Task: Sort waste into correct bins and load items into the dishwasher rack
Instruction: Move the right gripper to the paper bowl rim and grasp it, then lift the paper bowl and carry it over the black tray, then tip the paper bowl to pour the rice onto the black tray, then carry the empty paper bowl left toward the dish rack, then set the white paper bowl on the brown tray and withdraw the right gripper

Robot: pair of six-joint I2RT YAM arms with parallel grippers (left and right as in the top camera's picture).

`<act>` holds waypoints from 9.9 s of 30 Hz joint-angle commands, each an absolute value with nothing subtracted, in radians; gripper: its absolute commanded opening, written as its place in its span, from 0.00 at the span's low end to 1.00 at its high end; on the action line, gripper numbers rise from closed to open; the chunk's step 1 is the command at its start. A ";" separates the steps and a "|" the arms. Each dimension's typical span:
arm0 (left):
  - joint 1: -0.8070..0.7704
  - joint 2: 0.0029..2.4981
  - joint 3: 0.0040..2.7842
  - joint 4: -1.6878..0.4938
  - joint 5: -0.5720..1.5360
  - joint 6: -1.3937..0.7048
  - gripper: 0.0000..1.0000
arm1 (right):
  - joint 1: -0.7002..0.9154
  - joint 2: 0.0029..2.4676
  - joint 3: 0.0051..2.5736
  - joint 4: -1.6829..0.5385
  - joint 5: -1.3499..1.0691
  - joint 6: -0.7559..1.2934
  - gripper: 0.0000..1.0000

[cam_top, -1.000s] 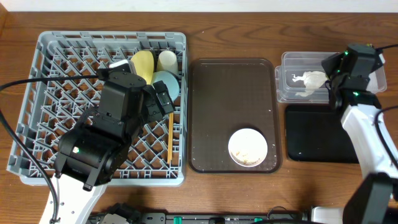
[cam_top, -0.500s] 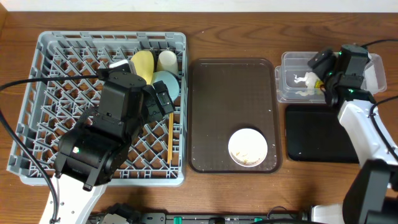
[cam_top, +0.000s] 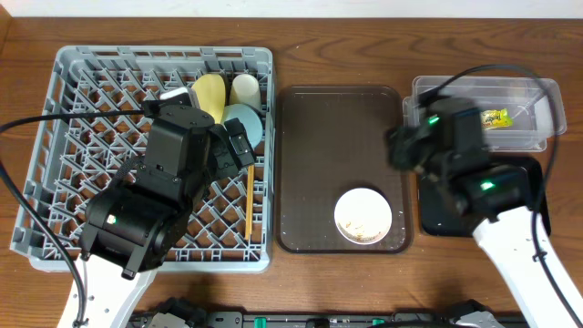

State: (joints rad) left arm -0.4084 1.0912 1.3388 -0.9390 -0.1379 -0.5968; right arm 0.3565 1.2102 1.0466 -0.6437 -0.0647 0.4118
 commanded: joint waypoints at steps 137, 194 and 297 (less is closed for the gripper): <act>-0.404 1.090 1.352 -0.942 -0.150 -0.580 1.00 | -0.418 1.121 0.986 -0.957 -0.731 0.017 0.01; -0.404 1.090 1.352 -0.942 -0.150 -0.580 1.00 | -1.024 1.703 0.984 -1.364 -1.509 -0.589 0.01; -0.404 1.090 1.352 -0.942 -0.150 -0.580 1.00 | 0.199 1.322 1.251 -0.857 0.550 0.253 0.99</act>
